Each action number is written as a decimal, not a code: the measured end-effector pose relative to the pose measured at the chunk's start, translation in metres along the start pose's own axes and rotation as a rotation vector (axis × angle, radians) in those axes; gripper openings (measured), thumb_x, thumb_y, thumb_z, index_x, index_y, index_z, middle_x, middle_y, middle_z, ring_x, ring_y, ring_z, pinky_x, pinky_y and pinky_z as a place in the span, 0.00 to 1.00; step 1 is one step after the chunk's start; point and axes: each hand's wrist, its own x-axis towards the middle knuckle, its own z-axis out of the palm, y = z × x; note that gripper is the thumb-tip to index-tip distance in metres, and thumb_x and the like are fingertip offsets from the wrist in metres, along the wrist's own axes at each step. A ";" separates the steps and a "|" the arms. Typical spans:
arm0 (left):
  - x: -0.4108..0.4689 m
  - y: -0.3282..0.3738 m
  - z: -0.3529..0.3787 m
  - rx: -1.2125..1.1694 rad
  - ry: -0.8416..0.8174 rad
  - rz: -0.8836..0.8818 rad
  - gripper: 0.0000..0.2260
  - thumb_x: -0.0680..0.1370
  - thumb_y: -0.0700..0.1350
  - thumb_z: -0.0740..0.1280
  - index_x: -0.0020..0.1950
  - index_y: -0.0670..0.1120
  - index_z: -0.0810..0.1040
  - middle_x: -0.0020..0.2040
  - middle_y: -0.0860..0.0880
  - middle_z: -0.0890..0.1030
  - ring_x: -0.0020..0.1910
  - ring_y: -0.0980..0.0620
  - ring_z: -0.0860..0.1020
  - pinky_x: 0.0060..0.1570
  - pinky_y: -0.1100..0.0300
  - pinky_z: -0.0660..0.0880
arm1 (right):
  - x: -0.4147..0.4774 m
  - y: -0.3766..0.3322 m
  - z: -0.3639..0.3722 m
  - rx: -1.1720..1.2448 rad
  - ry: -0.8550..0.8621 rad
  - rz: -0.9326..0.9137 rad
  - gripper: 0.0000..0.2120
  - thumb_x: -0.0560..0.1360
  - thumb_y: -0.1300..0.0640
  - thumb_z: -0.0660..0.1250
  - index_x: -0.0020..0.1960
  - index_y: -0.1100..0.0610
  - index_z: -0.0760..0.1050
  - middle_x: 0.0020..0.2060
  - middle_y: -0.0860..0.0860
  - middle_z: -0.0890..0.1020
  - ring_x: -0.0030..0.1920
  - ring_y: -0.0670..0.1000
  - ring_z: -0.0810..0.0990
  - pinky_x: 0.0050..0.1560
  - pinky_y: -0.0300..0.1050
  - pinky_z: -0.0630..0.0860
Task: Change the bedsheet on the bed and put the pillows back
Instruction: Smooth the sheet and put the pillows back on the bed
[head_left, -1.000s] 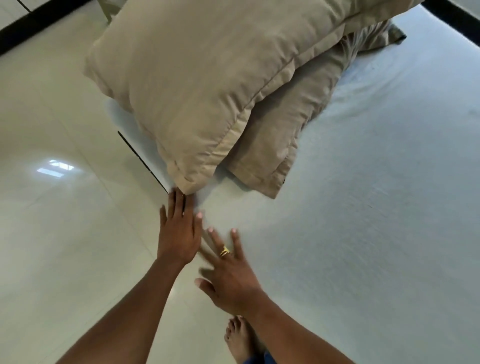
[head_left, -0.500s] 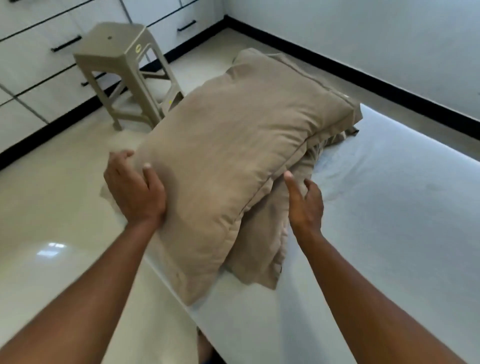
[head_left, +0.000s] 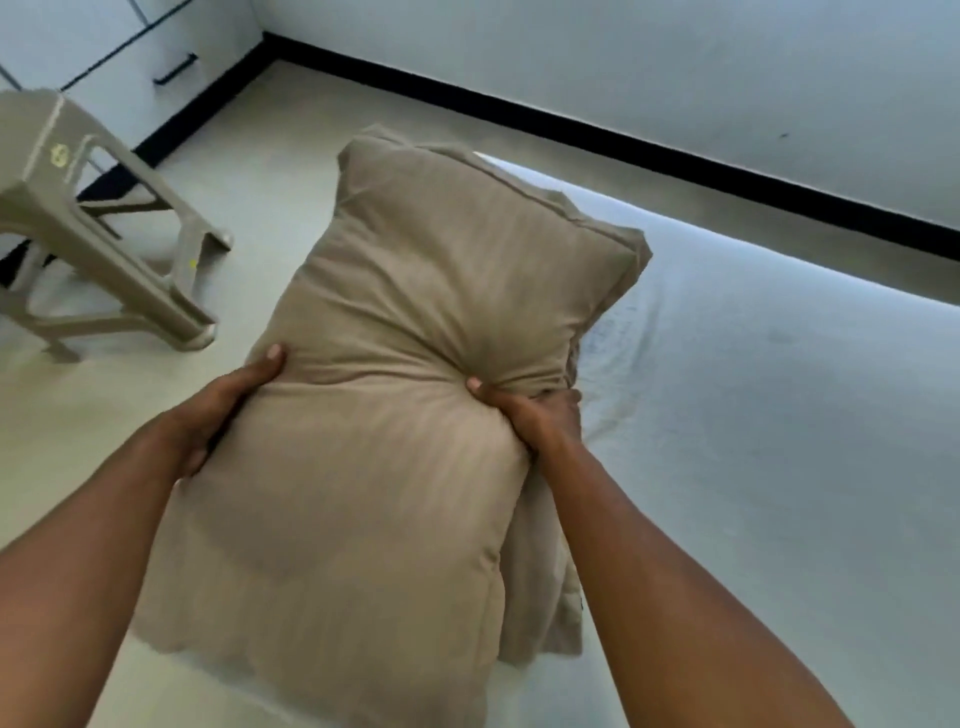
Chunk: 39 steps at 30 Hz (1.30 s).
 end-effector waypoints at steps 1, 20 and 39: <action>-0.003 -0.001 0.001 -0.056 -0.019 -0.010 0.36 0.61 0.71 0.76 0.59 0.48 0.84 0.53 0.42 0.86 0.48 0.45 0.86 0.57 0.48 0.77 | 0.000 -0.001 -0.001 0.016 0.008 0.004 0.79 0.34 0.24 0.78 0.77 0.59 0.60 0.73 0.55 0.72 0.72 0.60 0.72 0.72 0.61 0.70; -0.167 -0.035 0.326 -0.352 -0.301 -0.114 0.14 0.72 0.53 0.72 0.46 0.43 0.88 0.42 0.41 0.87 0.39 0.47 0.85 0.42 0.58 0.82 | -0.062 0.036 -0.338 -0.129 0.085 -0.352 0.34 0.61 0.48 0.84 0.65 0.52 0.81 0.58 0.49 0.84 0.60 0.50 0.81 0.60 0.44 0.76; -0.126 -0.150 0.328 0.858 0.015 0.343 0.40 0.75 0.77 0.53 0.82 0.58 0.57 0.80 0.46 0.64 0.78 0.45 0.63 0.74 0.44 0.64 | -0.111 0.110 -0.173 -0.865 0.319 -0.983 0.37 0.67 0.58 0.62 0.77 0.61 0.65 0.80 0.62 0.60 0.81 0.62 0.54 0.81 0.60 0.50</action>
